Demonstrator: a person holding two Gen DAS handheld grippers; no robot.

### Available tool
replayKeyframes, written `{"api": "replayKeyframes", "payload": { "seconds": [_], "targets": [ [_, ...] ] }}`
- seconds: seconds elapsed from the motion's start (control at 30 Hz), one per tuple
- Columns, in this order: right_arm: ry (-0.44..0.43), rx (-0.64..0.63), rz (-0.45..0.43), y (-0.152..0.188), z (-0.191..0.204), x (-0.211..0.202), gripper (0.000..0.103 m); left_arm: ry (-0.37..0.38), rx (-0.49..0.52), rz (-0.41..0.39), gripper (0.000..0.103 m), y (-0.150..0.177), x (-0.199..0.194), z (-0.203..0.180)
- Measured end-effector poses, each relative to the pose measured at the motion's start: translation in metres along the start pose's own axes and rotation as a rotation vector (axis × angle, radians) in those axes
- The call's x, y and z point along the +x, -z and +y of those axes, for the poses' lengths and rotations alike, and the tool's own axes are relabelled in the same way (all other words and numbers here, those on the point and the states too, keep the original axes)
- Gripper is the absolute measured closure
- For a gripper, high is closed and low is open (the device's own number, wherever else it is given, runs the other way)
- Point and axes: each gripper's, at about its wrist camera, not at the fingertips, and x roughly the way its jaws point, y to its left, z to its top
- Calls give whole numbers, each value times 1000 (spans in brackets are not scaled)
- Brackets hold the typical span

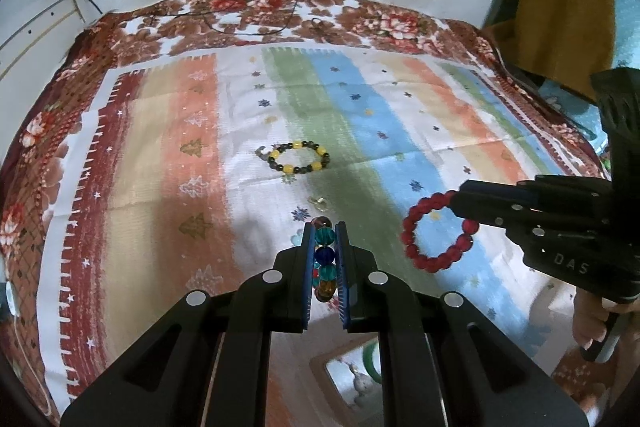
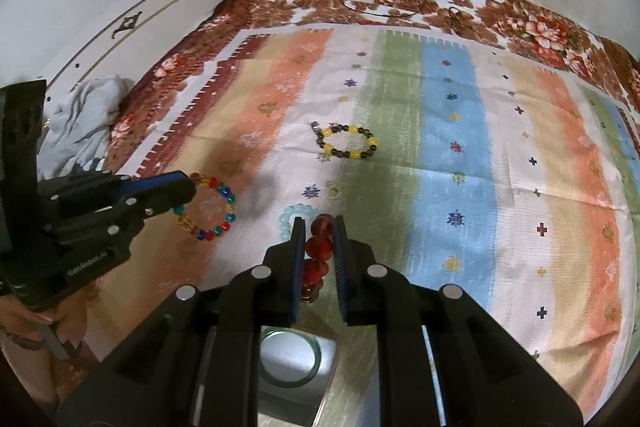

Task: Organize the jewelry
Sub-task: 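Drop the red bracelet into the tin with the right tool while the left drops the multicoloured one, then withdraw both tools from the tin toward the yellow-black and light-blue bracelets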

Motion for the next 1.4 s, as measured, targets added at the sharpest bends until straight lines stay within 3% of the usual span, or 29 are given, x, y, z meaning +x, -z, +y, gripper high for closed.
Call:
{"api": "replayKeyframes", "payload": {
  "seconds": [0.5,0.9,0.93,0.97,1.0,1.07,1.4],
  "targets": [
    [-69,-29,-6,33,20,-26,88,60,49,-34,94,41,-33,-30],
    [-102,-15,39,64,20,-26,88,68,76,27,93,72,-24,-45],
    [-118,-7,45,65,19,-25,87,67,76,32,89,73,-22,-45],
    [-129,4,47,65,17,-25,79,61,73,34,71,73,-22,-44],
    [-135,31,48,64,13,-25,61,48,66,29,62,72,-21,-42],
    [-127,47,36,62,8,-25,52,31,52,23,58,70,-20,-37],
    [-73,96,71,49,-12,-4,49,-58,-41,61,57,43,8,8]
  ]
}}
